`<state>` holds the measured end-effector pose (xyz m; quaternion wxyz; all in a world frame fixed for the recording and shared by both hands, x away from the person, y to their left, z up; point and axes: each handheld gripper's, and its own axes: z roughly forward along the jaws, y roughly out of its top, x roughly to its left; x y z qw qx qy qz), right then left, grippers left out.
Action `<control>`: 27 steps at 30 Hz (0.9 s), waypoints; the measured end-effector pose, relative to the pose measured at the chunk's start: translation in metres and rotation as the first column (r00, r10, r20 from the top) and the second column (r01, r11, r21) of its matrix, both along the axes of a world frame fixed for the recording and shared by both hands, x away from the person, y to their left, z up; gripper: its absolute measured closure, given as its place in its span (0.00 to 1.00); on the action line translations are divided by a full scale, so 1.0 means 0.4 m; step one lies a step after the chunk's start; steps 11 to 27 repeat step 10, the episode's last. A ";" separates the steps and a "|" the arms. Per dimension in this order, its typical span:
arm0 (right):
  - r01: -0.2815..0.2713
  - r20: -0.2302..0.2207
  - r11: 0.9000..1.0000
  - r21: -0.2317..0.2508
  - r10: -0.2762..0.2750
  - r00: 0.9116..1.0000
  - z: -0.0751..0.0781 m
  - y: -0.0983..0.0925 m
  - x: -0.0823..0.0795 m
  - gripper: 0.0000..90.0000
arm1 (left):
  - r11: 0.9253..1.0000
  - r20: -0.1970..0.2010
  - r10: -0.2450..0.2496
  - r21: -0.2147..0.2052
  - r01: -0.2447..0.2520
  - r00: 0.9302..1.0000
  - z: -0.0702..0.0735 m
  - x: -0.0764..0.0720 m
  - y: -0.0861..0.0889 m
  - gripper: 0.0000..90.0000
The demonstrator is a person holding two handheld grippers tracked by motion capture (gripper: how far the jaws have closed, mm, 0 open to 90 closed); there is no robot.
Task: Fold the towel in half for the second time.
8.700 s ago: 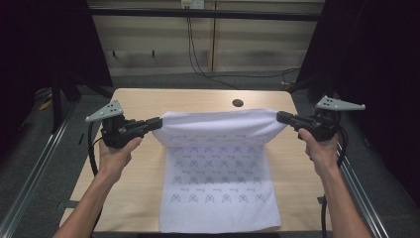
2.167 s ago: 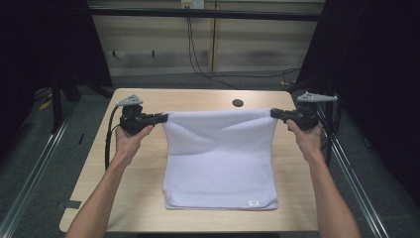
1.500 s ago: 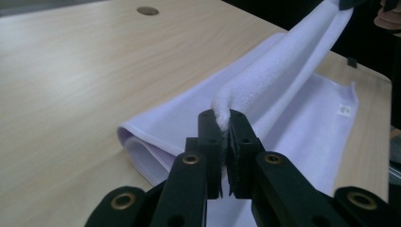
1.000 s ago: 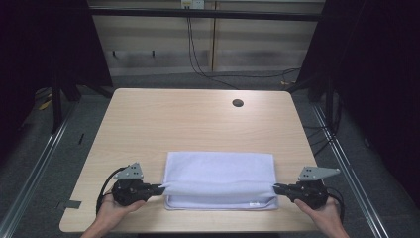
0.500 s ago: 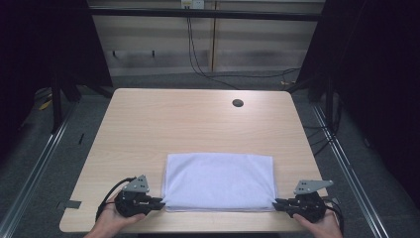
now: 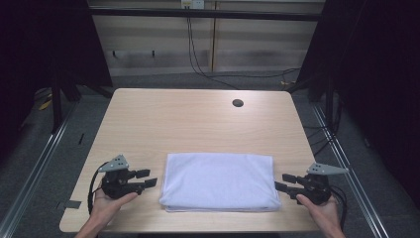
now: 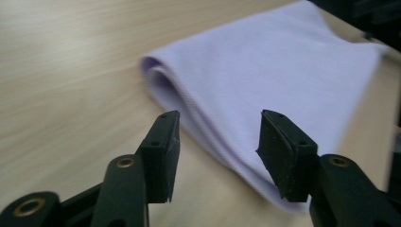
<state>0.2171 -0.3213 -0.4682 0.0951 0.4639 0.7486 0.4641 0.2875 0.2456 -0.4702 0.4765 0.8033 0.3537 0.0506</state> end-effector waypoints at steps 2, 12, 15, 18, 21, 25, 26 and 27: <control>0.033 0.044 0.999 0.018 -0.034 0.998 0.004 0.000 0.016 0.50 | 0.999 -0.033 0.052 -0.011 -0.053 0.998 -0.013 0.020 0.017 0.49; 0.133 0.143 0.991 -0.014 -0.130 0.981 -0.003 0.012 0.001 0.41 | 0.996 -0.018 0.092 0.013 -0.092 0.996 -0.013 0.015 0.019 0.38; 0.133 0.143 0.991 -0.014 -0.130 0.981 -0.003 0.012 0.001 0.41 | 0.996 -0.018 0.092 0.013 -0.092 0.996 -0.013 0.015 0.019 0.38; 0.133 0.143 0.991 -0.014 -0.130 0.981 -0.003 0.012 0.001 0.41 | 0.996 -0.018 0.092 0.013 -0.092 0.996 -0.013 0.015 0.019 0.38; 0.133 0.143 0.991 -0.014 -0.130 0.981 -0.003 0.012 0.001 0.41 | 0.996 -0.018 0.092 0.013 -0.092 0.996 -0.013 0.015 0.019 0.38; 0.133 0.143 0.991 -0.014 -0.130 0.981 -0.003 0.012 0.001 0.41 | 0.996 -0.018 0.092 0.013 -0.092 0.996 -0.013 0.015 0.019 0.38; 0.133 0.143 0.991 -0.014 -0.130 0.981 -0.003 0.012 0.001 0.41 | 0.996 -0.018 0.092 0.013 -0.092 0.996 -0.013 0.015 0.019 0.38; 0.133 0.143 0.991 -0.014 -0.130 0.981 -0.003 0.012 0.001 0.41 | 0.996 -0.018 0.092 0.013 -0.092 0.996 -0.013 0.015 0.019 0.38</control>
